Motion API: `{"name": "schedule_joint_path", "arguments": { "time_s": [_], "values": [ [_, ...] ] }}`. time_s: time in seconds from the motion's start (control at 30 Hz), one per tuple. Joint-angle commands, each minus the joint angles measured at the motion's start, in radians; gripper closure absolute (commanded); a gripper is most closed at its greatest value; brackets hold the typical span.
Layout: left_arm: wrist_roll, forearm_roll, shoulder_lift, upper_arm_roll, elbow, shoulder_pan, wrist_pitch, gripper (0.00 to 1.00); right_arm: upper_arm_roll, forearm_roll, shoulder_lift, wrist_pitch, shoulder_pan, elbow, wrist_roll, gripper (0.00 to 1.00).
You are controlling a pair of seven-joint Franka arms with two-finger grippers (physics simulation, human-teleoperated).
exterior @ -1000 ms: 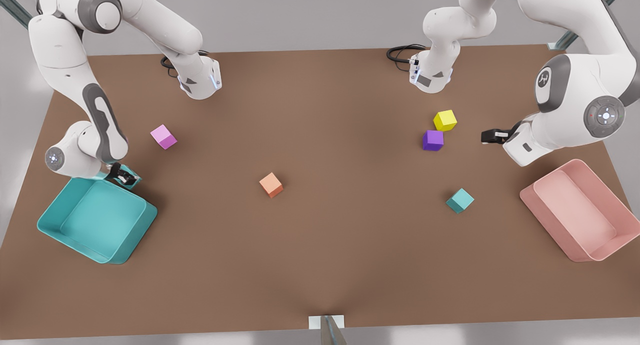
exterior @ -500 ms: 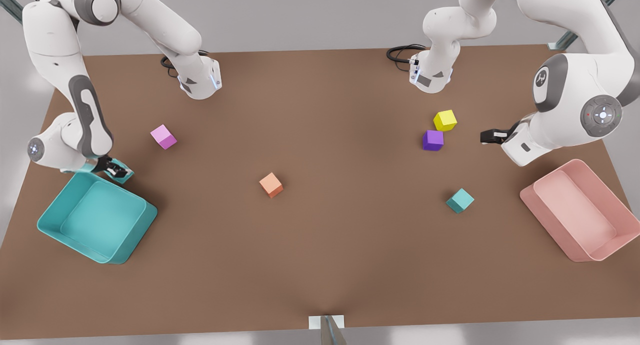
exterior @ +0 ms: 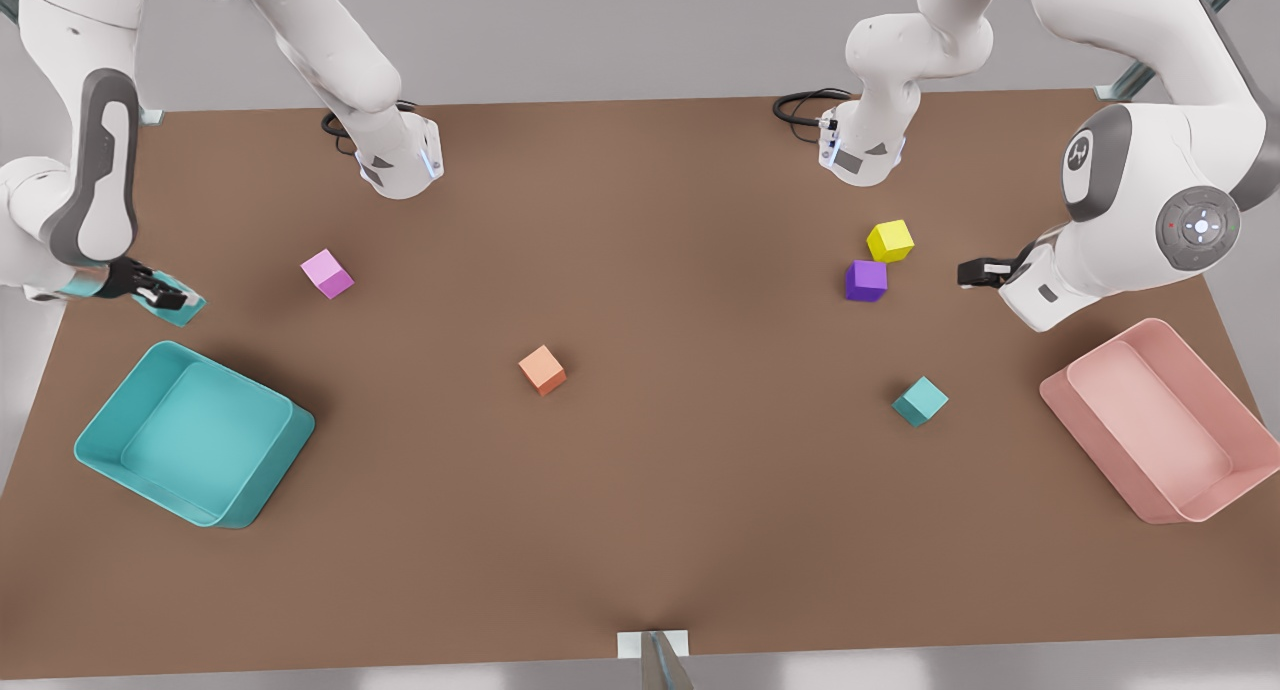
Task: Stack the two blue cubes on top of each other
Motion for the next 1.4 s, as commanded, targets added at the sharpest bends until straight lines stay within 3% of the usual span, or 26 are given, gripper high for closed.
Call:
{"name": "schedule_joint_path", "arguments": {
  "time_s": [0.0, 0.17, 0.4, 0.57, 0.7, 1.0, 1.03, 1.07, 1.1, 1.37],
  "values": [
    [-0.015, 0.002, -0.009, -0.001, 0.005, 0.000, -0.068, 0.00, 0.029, 0.057, -0.023, -0.340, 0.058, 0.080, -0.046, 0.60],
    [-0.005, -0.001, -0.011, 0.008, 0.012, 0.027, -0.081, 0.00, 0.028, 0.276, 0.097, -0.373, 0.549, 0.337, 0.383, 0.62],
    [-0.047, 0.011, 0.103, 0.011, 0.006, 0.006, 0.057, 0.00, 0.028, 0.289, 0.580, -0.276, 1.023, 0.900, 0.454, 0.65],
    [-0.446, -0.003, 0.184, 0.065, -0.276, 0.075, 0.639, 0.00, 0.029, 0.293, 0.750, -0.006, 1.254, 1.023, 0.459, 0.65],
    [-0.659, -0.152, 0.176, 0.075, -0.466, 0.073, 0.926, 0.00, 0.025, 0.293, 0.875, 0.193, 1.319, 1.068, 0.459, 0.65],
    [-0.657, -0.221, 0.219, 0.080, -0.517, 0.066, 1.077, 0.00, 0.023, 0.293, 1.005, 0.439, 1.391, 1.068, 0.443, 0.62],
    [-0.653, -0.219, 0.221, 0.088, -0.532, 0.066, 1.074, 0.00, 0.021, 0.293, 1.013, 0.457, 1.393, 1.068, 0.442, 0.48],
    [-0.650, -0.215, 0.227, 0.088, -0.535, 0.066, 1.071, 0.00, 0.021, 0.293, 1.019, 0.474, 1.393, 1.066, 0.455, 0.05],
    [-0.651, -0.212, 0.245, 0.088, -0.534, 0.061, 1.071, 0.00, 0.021, 0.292, 1.019, 0.479, 1.397, 1.066, 0.455, 0.01],
    [-0.653, -0.215, 0.256, 0.089, -0.554, 0.063, 1.071, 0.00, 0.014, 0.290, 1.017, 0.477, 1.397, 1.063, 0.445, 0.01]
  ]
}}
